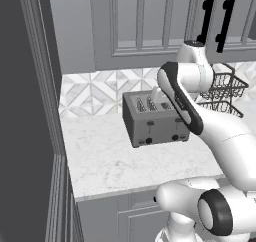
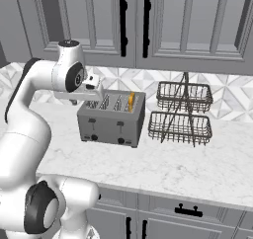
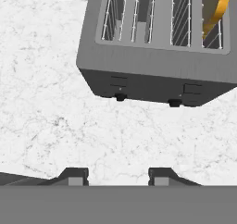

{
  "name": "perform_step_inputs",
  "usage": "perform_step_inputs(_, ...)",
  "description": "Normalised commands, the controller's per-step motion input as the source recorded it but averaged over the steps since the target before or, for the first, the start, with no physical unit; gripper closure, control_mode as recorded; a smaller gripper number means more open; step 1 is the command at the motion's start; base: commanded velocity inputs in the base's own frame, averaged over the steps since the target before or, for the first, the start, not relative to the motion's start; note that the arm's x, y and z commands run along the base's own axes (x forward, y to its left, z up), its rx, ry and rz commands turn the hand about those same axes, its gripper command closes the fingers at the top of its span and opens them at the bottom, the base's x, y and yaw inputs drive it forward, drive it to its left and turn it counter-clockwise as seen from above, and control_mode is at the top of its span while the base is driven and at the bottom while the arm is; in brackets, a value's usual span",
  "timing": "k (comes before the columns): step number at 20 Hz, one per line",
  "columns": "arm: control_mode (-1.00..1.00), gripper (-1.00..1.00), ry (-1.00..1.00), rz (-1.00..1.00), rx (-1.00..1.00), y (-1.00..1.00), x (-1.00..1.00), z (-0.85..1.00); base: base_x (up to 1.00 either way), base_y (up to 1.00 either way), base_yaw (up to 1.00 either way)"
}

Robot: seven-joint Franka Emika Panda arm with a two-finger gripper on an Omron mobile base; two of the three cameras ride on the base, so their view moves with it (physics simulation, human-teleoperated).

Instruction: Start the toaster. Once the lever pops up, take the bread to the plate on the dining counter.

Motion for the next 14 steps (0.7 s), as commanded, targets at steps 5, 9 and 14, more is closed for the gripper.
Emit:
perform_step_inputs(5,-1.00,-1.00,-0.03,0.00,0.00,-0.03,-0.01,0.00,0.00,0.00,0.00)
perform_step_inputs(9,-1.00,-1.00,-0.11,0.00,0.05,-0.61,-0.01,0.00,0.00,0.00,0.00)
perform_step_inputs(14,-1.00,-1.00,-0.03,0.01,0.03,-0.76,-0.01,-0.09,0.00,0.00,0.00)
